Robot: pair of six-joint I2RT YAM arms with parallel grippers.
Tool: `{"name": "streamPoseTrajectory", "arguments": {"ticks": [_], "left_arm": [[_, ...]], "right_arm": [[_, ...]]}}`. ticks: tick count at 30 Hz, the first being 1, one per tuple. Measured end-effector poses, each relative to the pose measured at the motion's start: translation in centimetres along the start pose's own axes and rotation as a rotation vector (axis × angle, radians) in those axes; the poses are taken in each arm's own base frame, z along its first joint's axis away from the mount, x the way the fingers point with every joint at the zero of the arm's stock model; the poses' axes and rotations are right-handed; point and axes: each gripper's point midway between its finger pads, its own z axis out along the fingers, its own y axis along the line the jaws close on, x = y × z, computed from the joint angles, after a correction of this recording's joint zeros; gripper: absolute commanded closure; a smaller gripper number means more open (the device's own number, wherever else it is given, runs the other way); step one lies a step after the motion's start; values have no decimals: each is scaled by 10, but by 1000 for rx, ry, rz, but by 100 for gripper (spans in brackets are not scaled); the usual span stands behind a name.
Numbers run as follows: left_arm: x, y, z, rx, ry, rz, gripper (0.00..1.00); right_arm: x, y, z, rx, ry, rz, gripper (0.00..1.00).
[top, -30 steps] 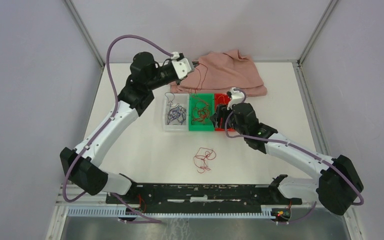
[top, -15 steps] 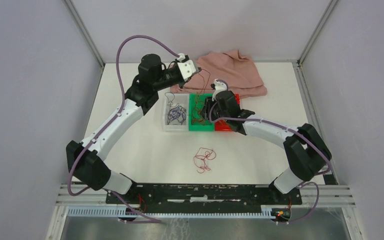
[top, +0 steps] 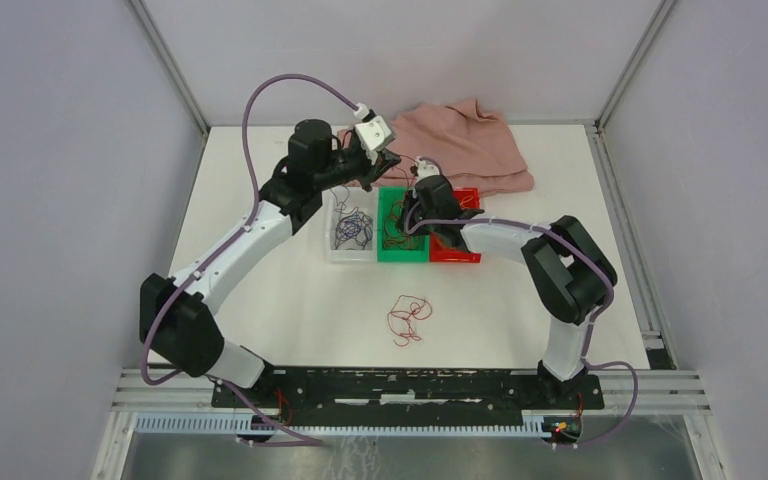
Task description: Untangle the cables
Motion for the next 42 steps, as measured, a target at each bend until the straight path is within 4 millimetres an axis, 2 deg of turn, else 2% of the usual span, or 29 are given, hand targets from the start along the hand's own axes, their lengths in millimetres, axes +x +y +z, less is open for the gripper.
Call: {"name": "streamPoseTrajectory", "arguments": {"ticks": [4, 6, 9, 10, 11, 15, 17, 20, 24, 30, 33, 37, 42], "left_arm": [[23, 1, 0, -41, 54, -60, 97], [37, 4, 0, -69, 89, -72, 97], [59, 14, 4, -128, 146, -82, 97], [66, 17, 5, -146, 166, -83, 97], [75, 21, 7, -169, 193, -83, 97], [106, 31, 10, -219, 279, -68, 97], [117, 33, 10, -229, 313, -53, 97], [126, 33, 11, -223, 338, -39, 97], [134, 27, 19, -195, 364, -44, 97], [144, 1, 42, -87, 391, -82, 97], [144, -16, 50, -40, 394, -136, 97], [142, -41, 53, -6, 400, -228, 97], [160, -64, 38, -30, 456, -355, 97]], "right_arm": [[3, 5, 1, -22, 18, 23, 75], [1, 10, -4, -45, 13, 37, 61], [-8, 21, -28, -89, -5, 57, 43], [-20, 29, -44, -113, -34, 61, 41], [-25, 32, -51, -122, -48, 65, 37], [-58, 45, -95, -170, -160, 68, 35], [-67, 47, -112, -184, -197, 74, 36], [-67, 40, -126, -178, -217, 99, 37], [-55, 17, -137, -113, -209, 134, 38], [-57, -16, -161, -7, -270, 162, 39], [-59, -29, -165, 29, -288, 177, 40], [-47, -45, -161, 69, -263, 191, 41], [-41, -50, -160, 84, -247, 203, 42]]}}
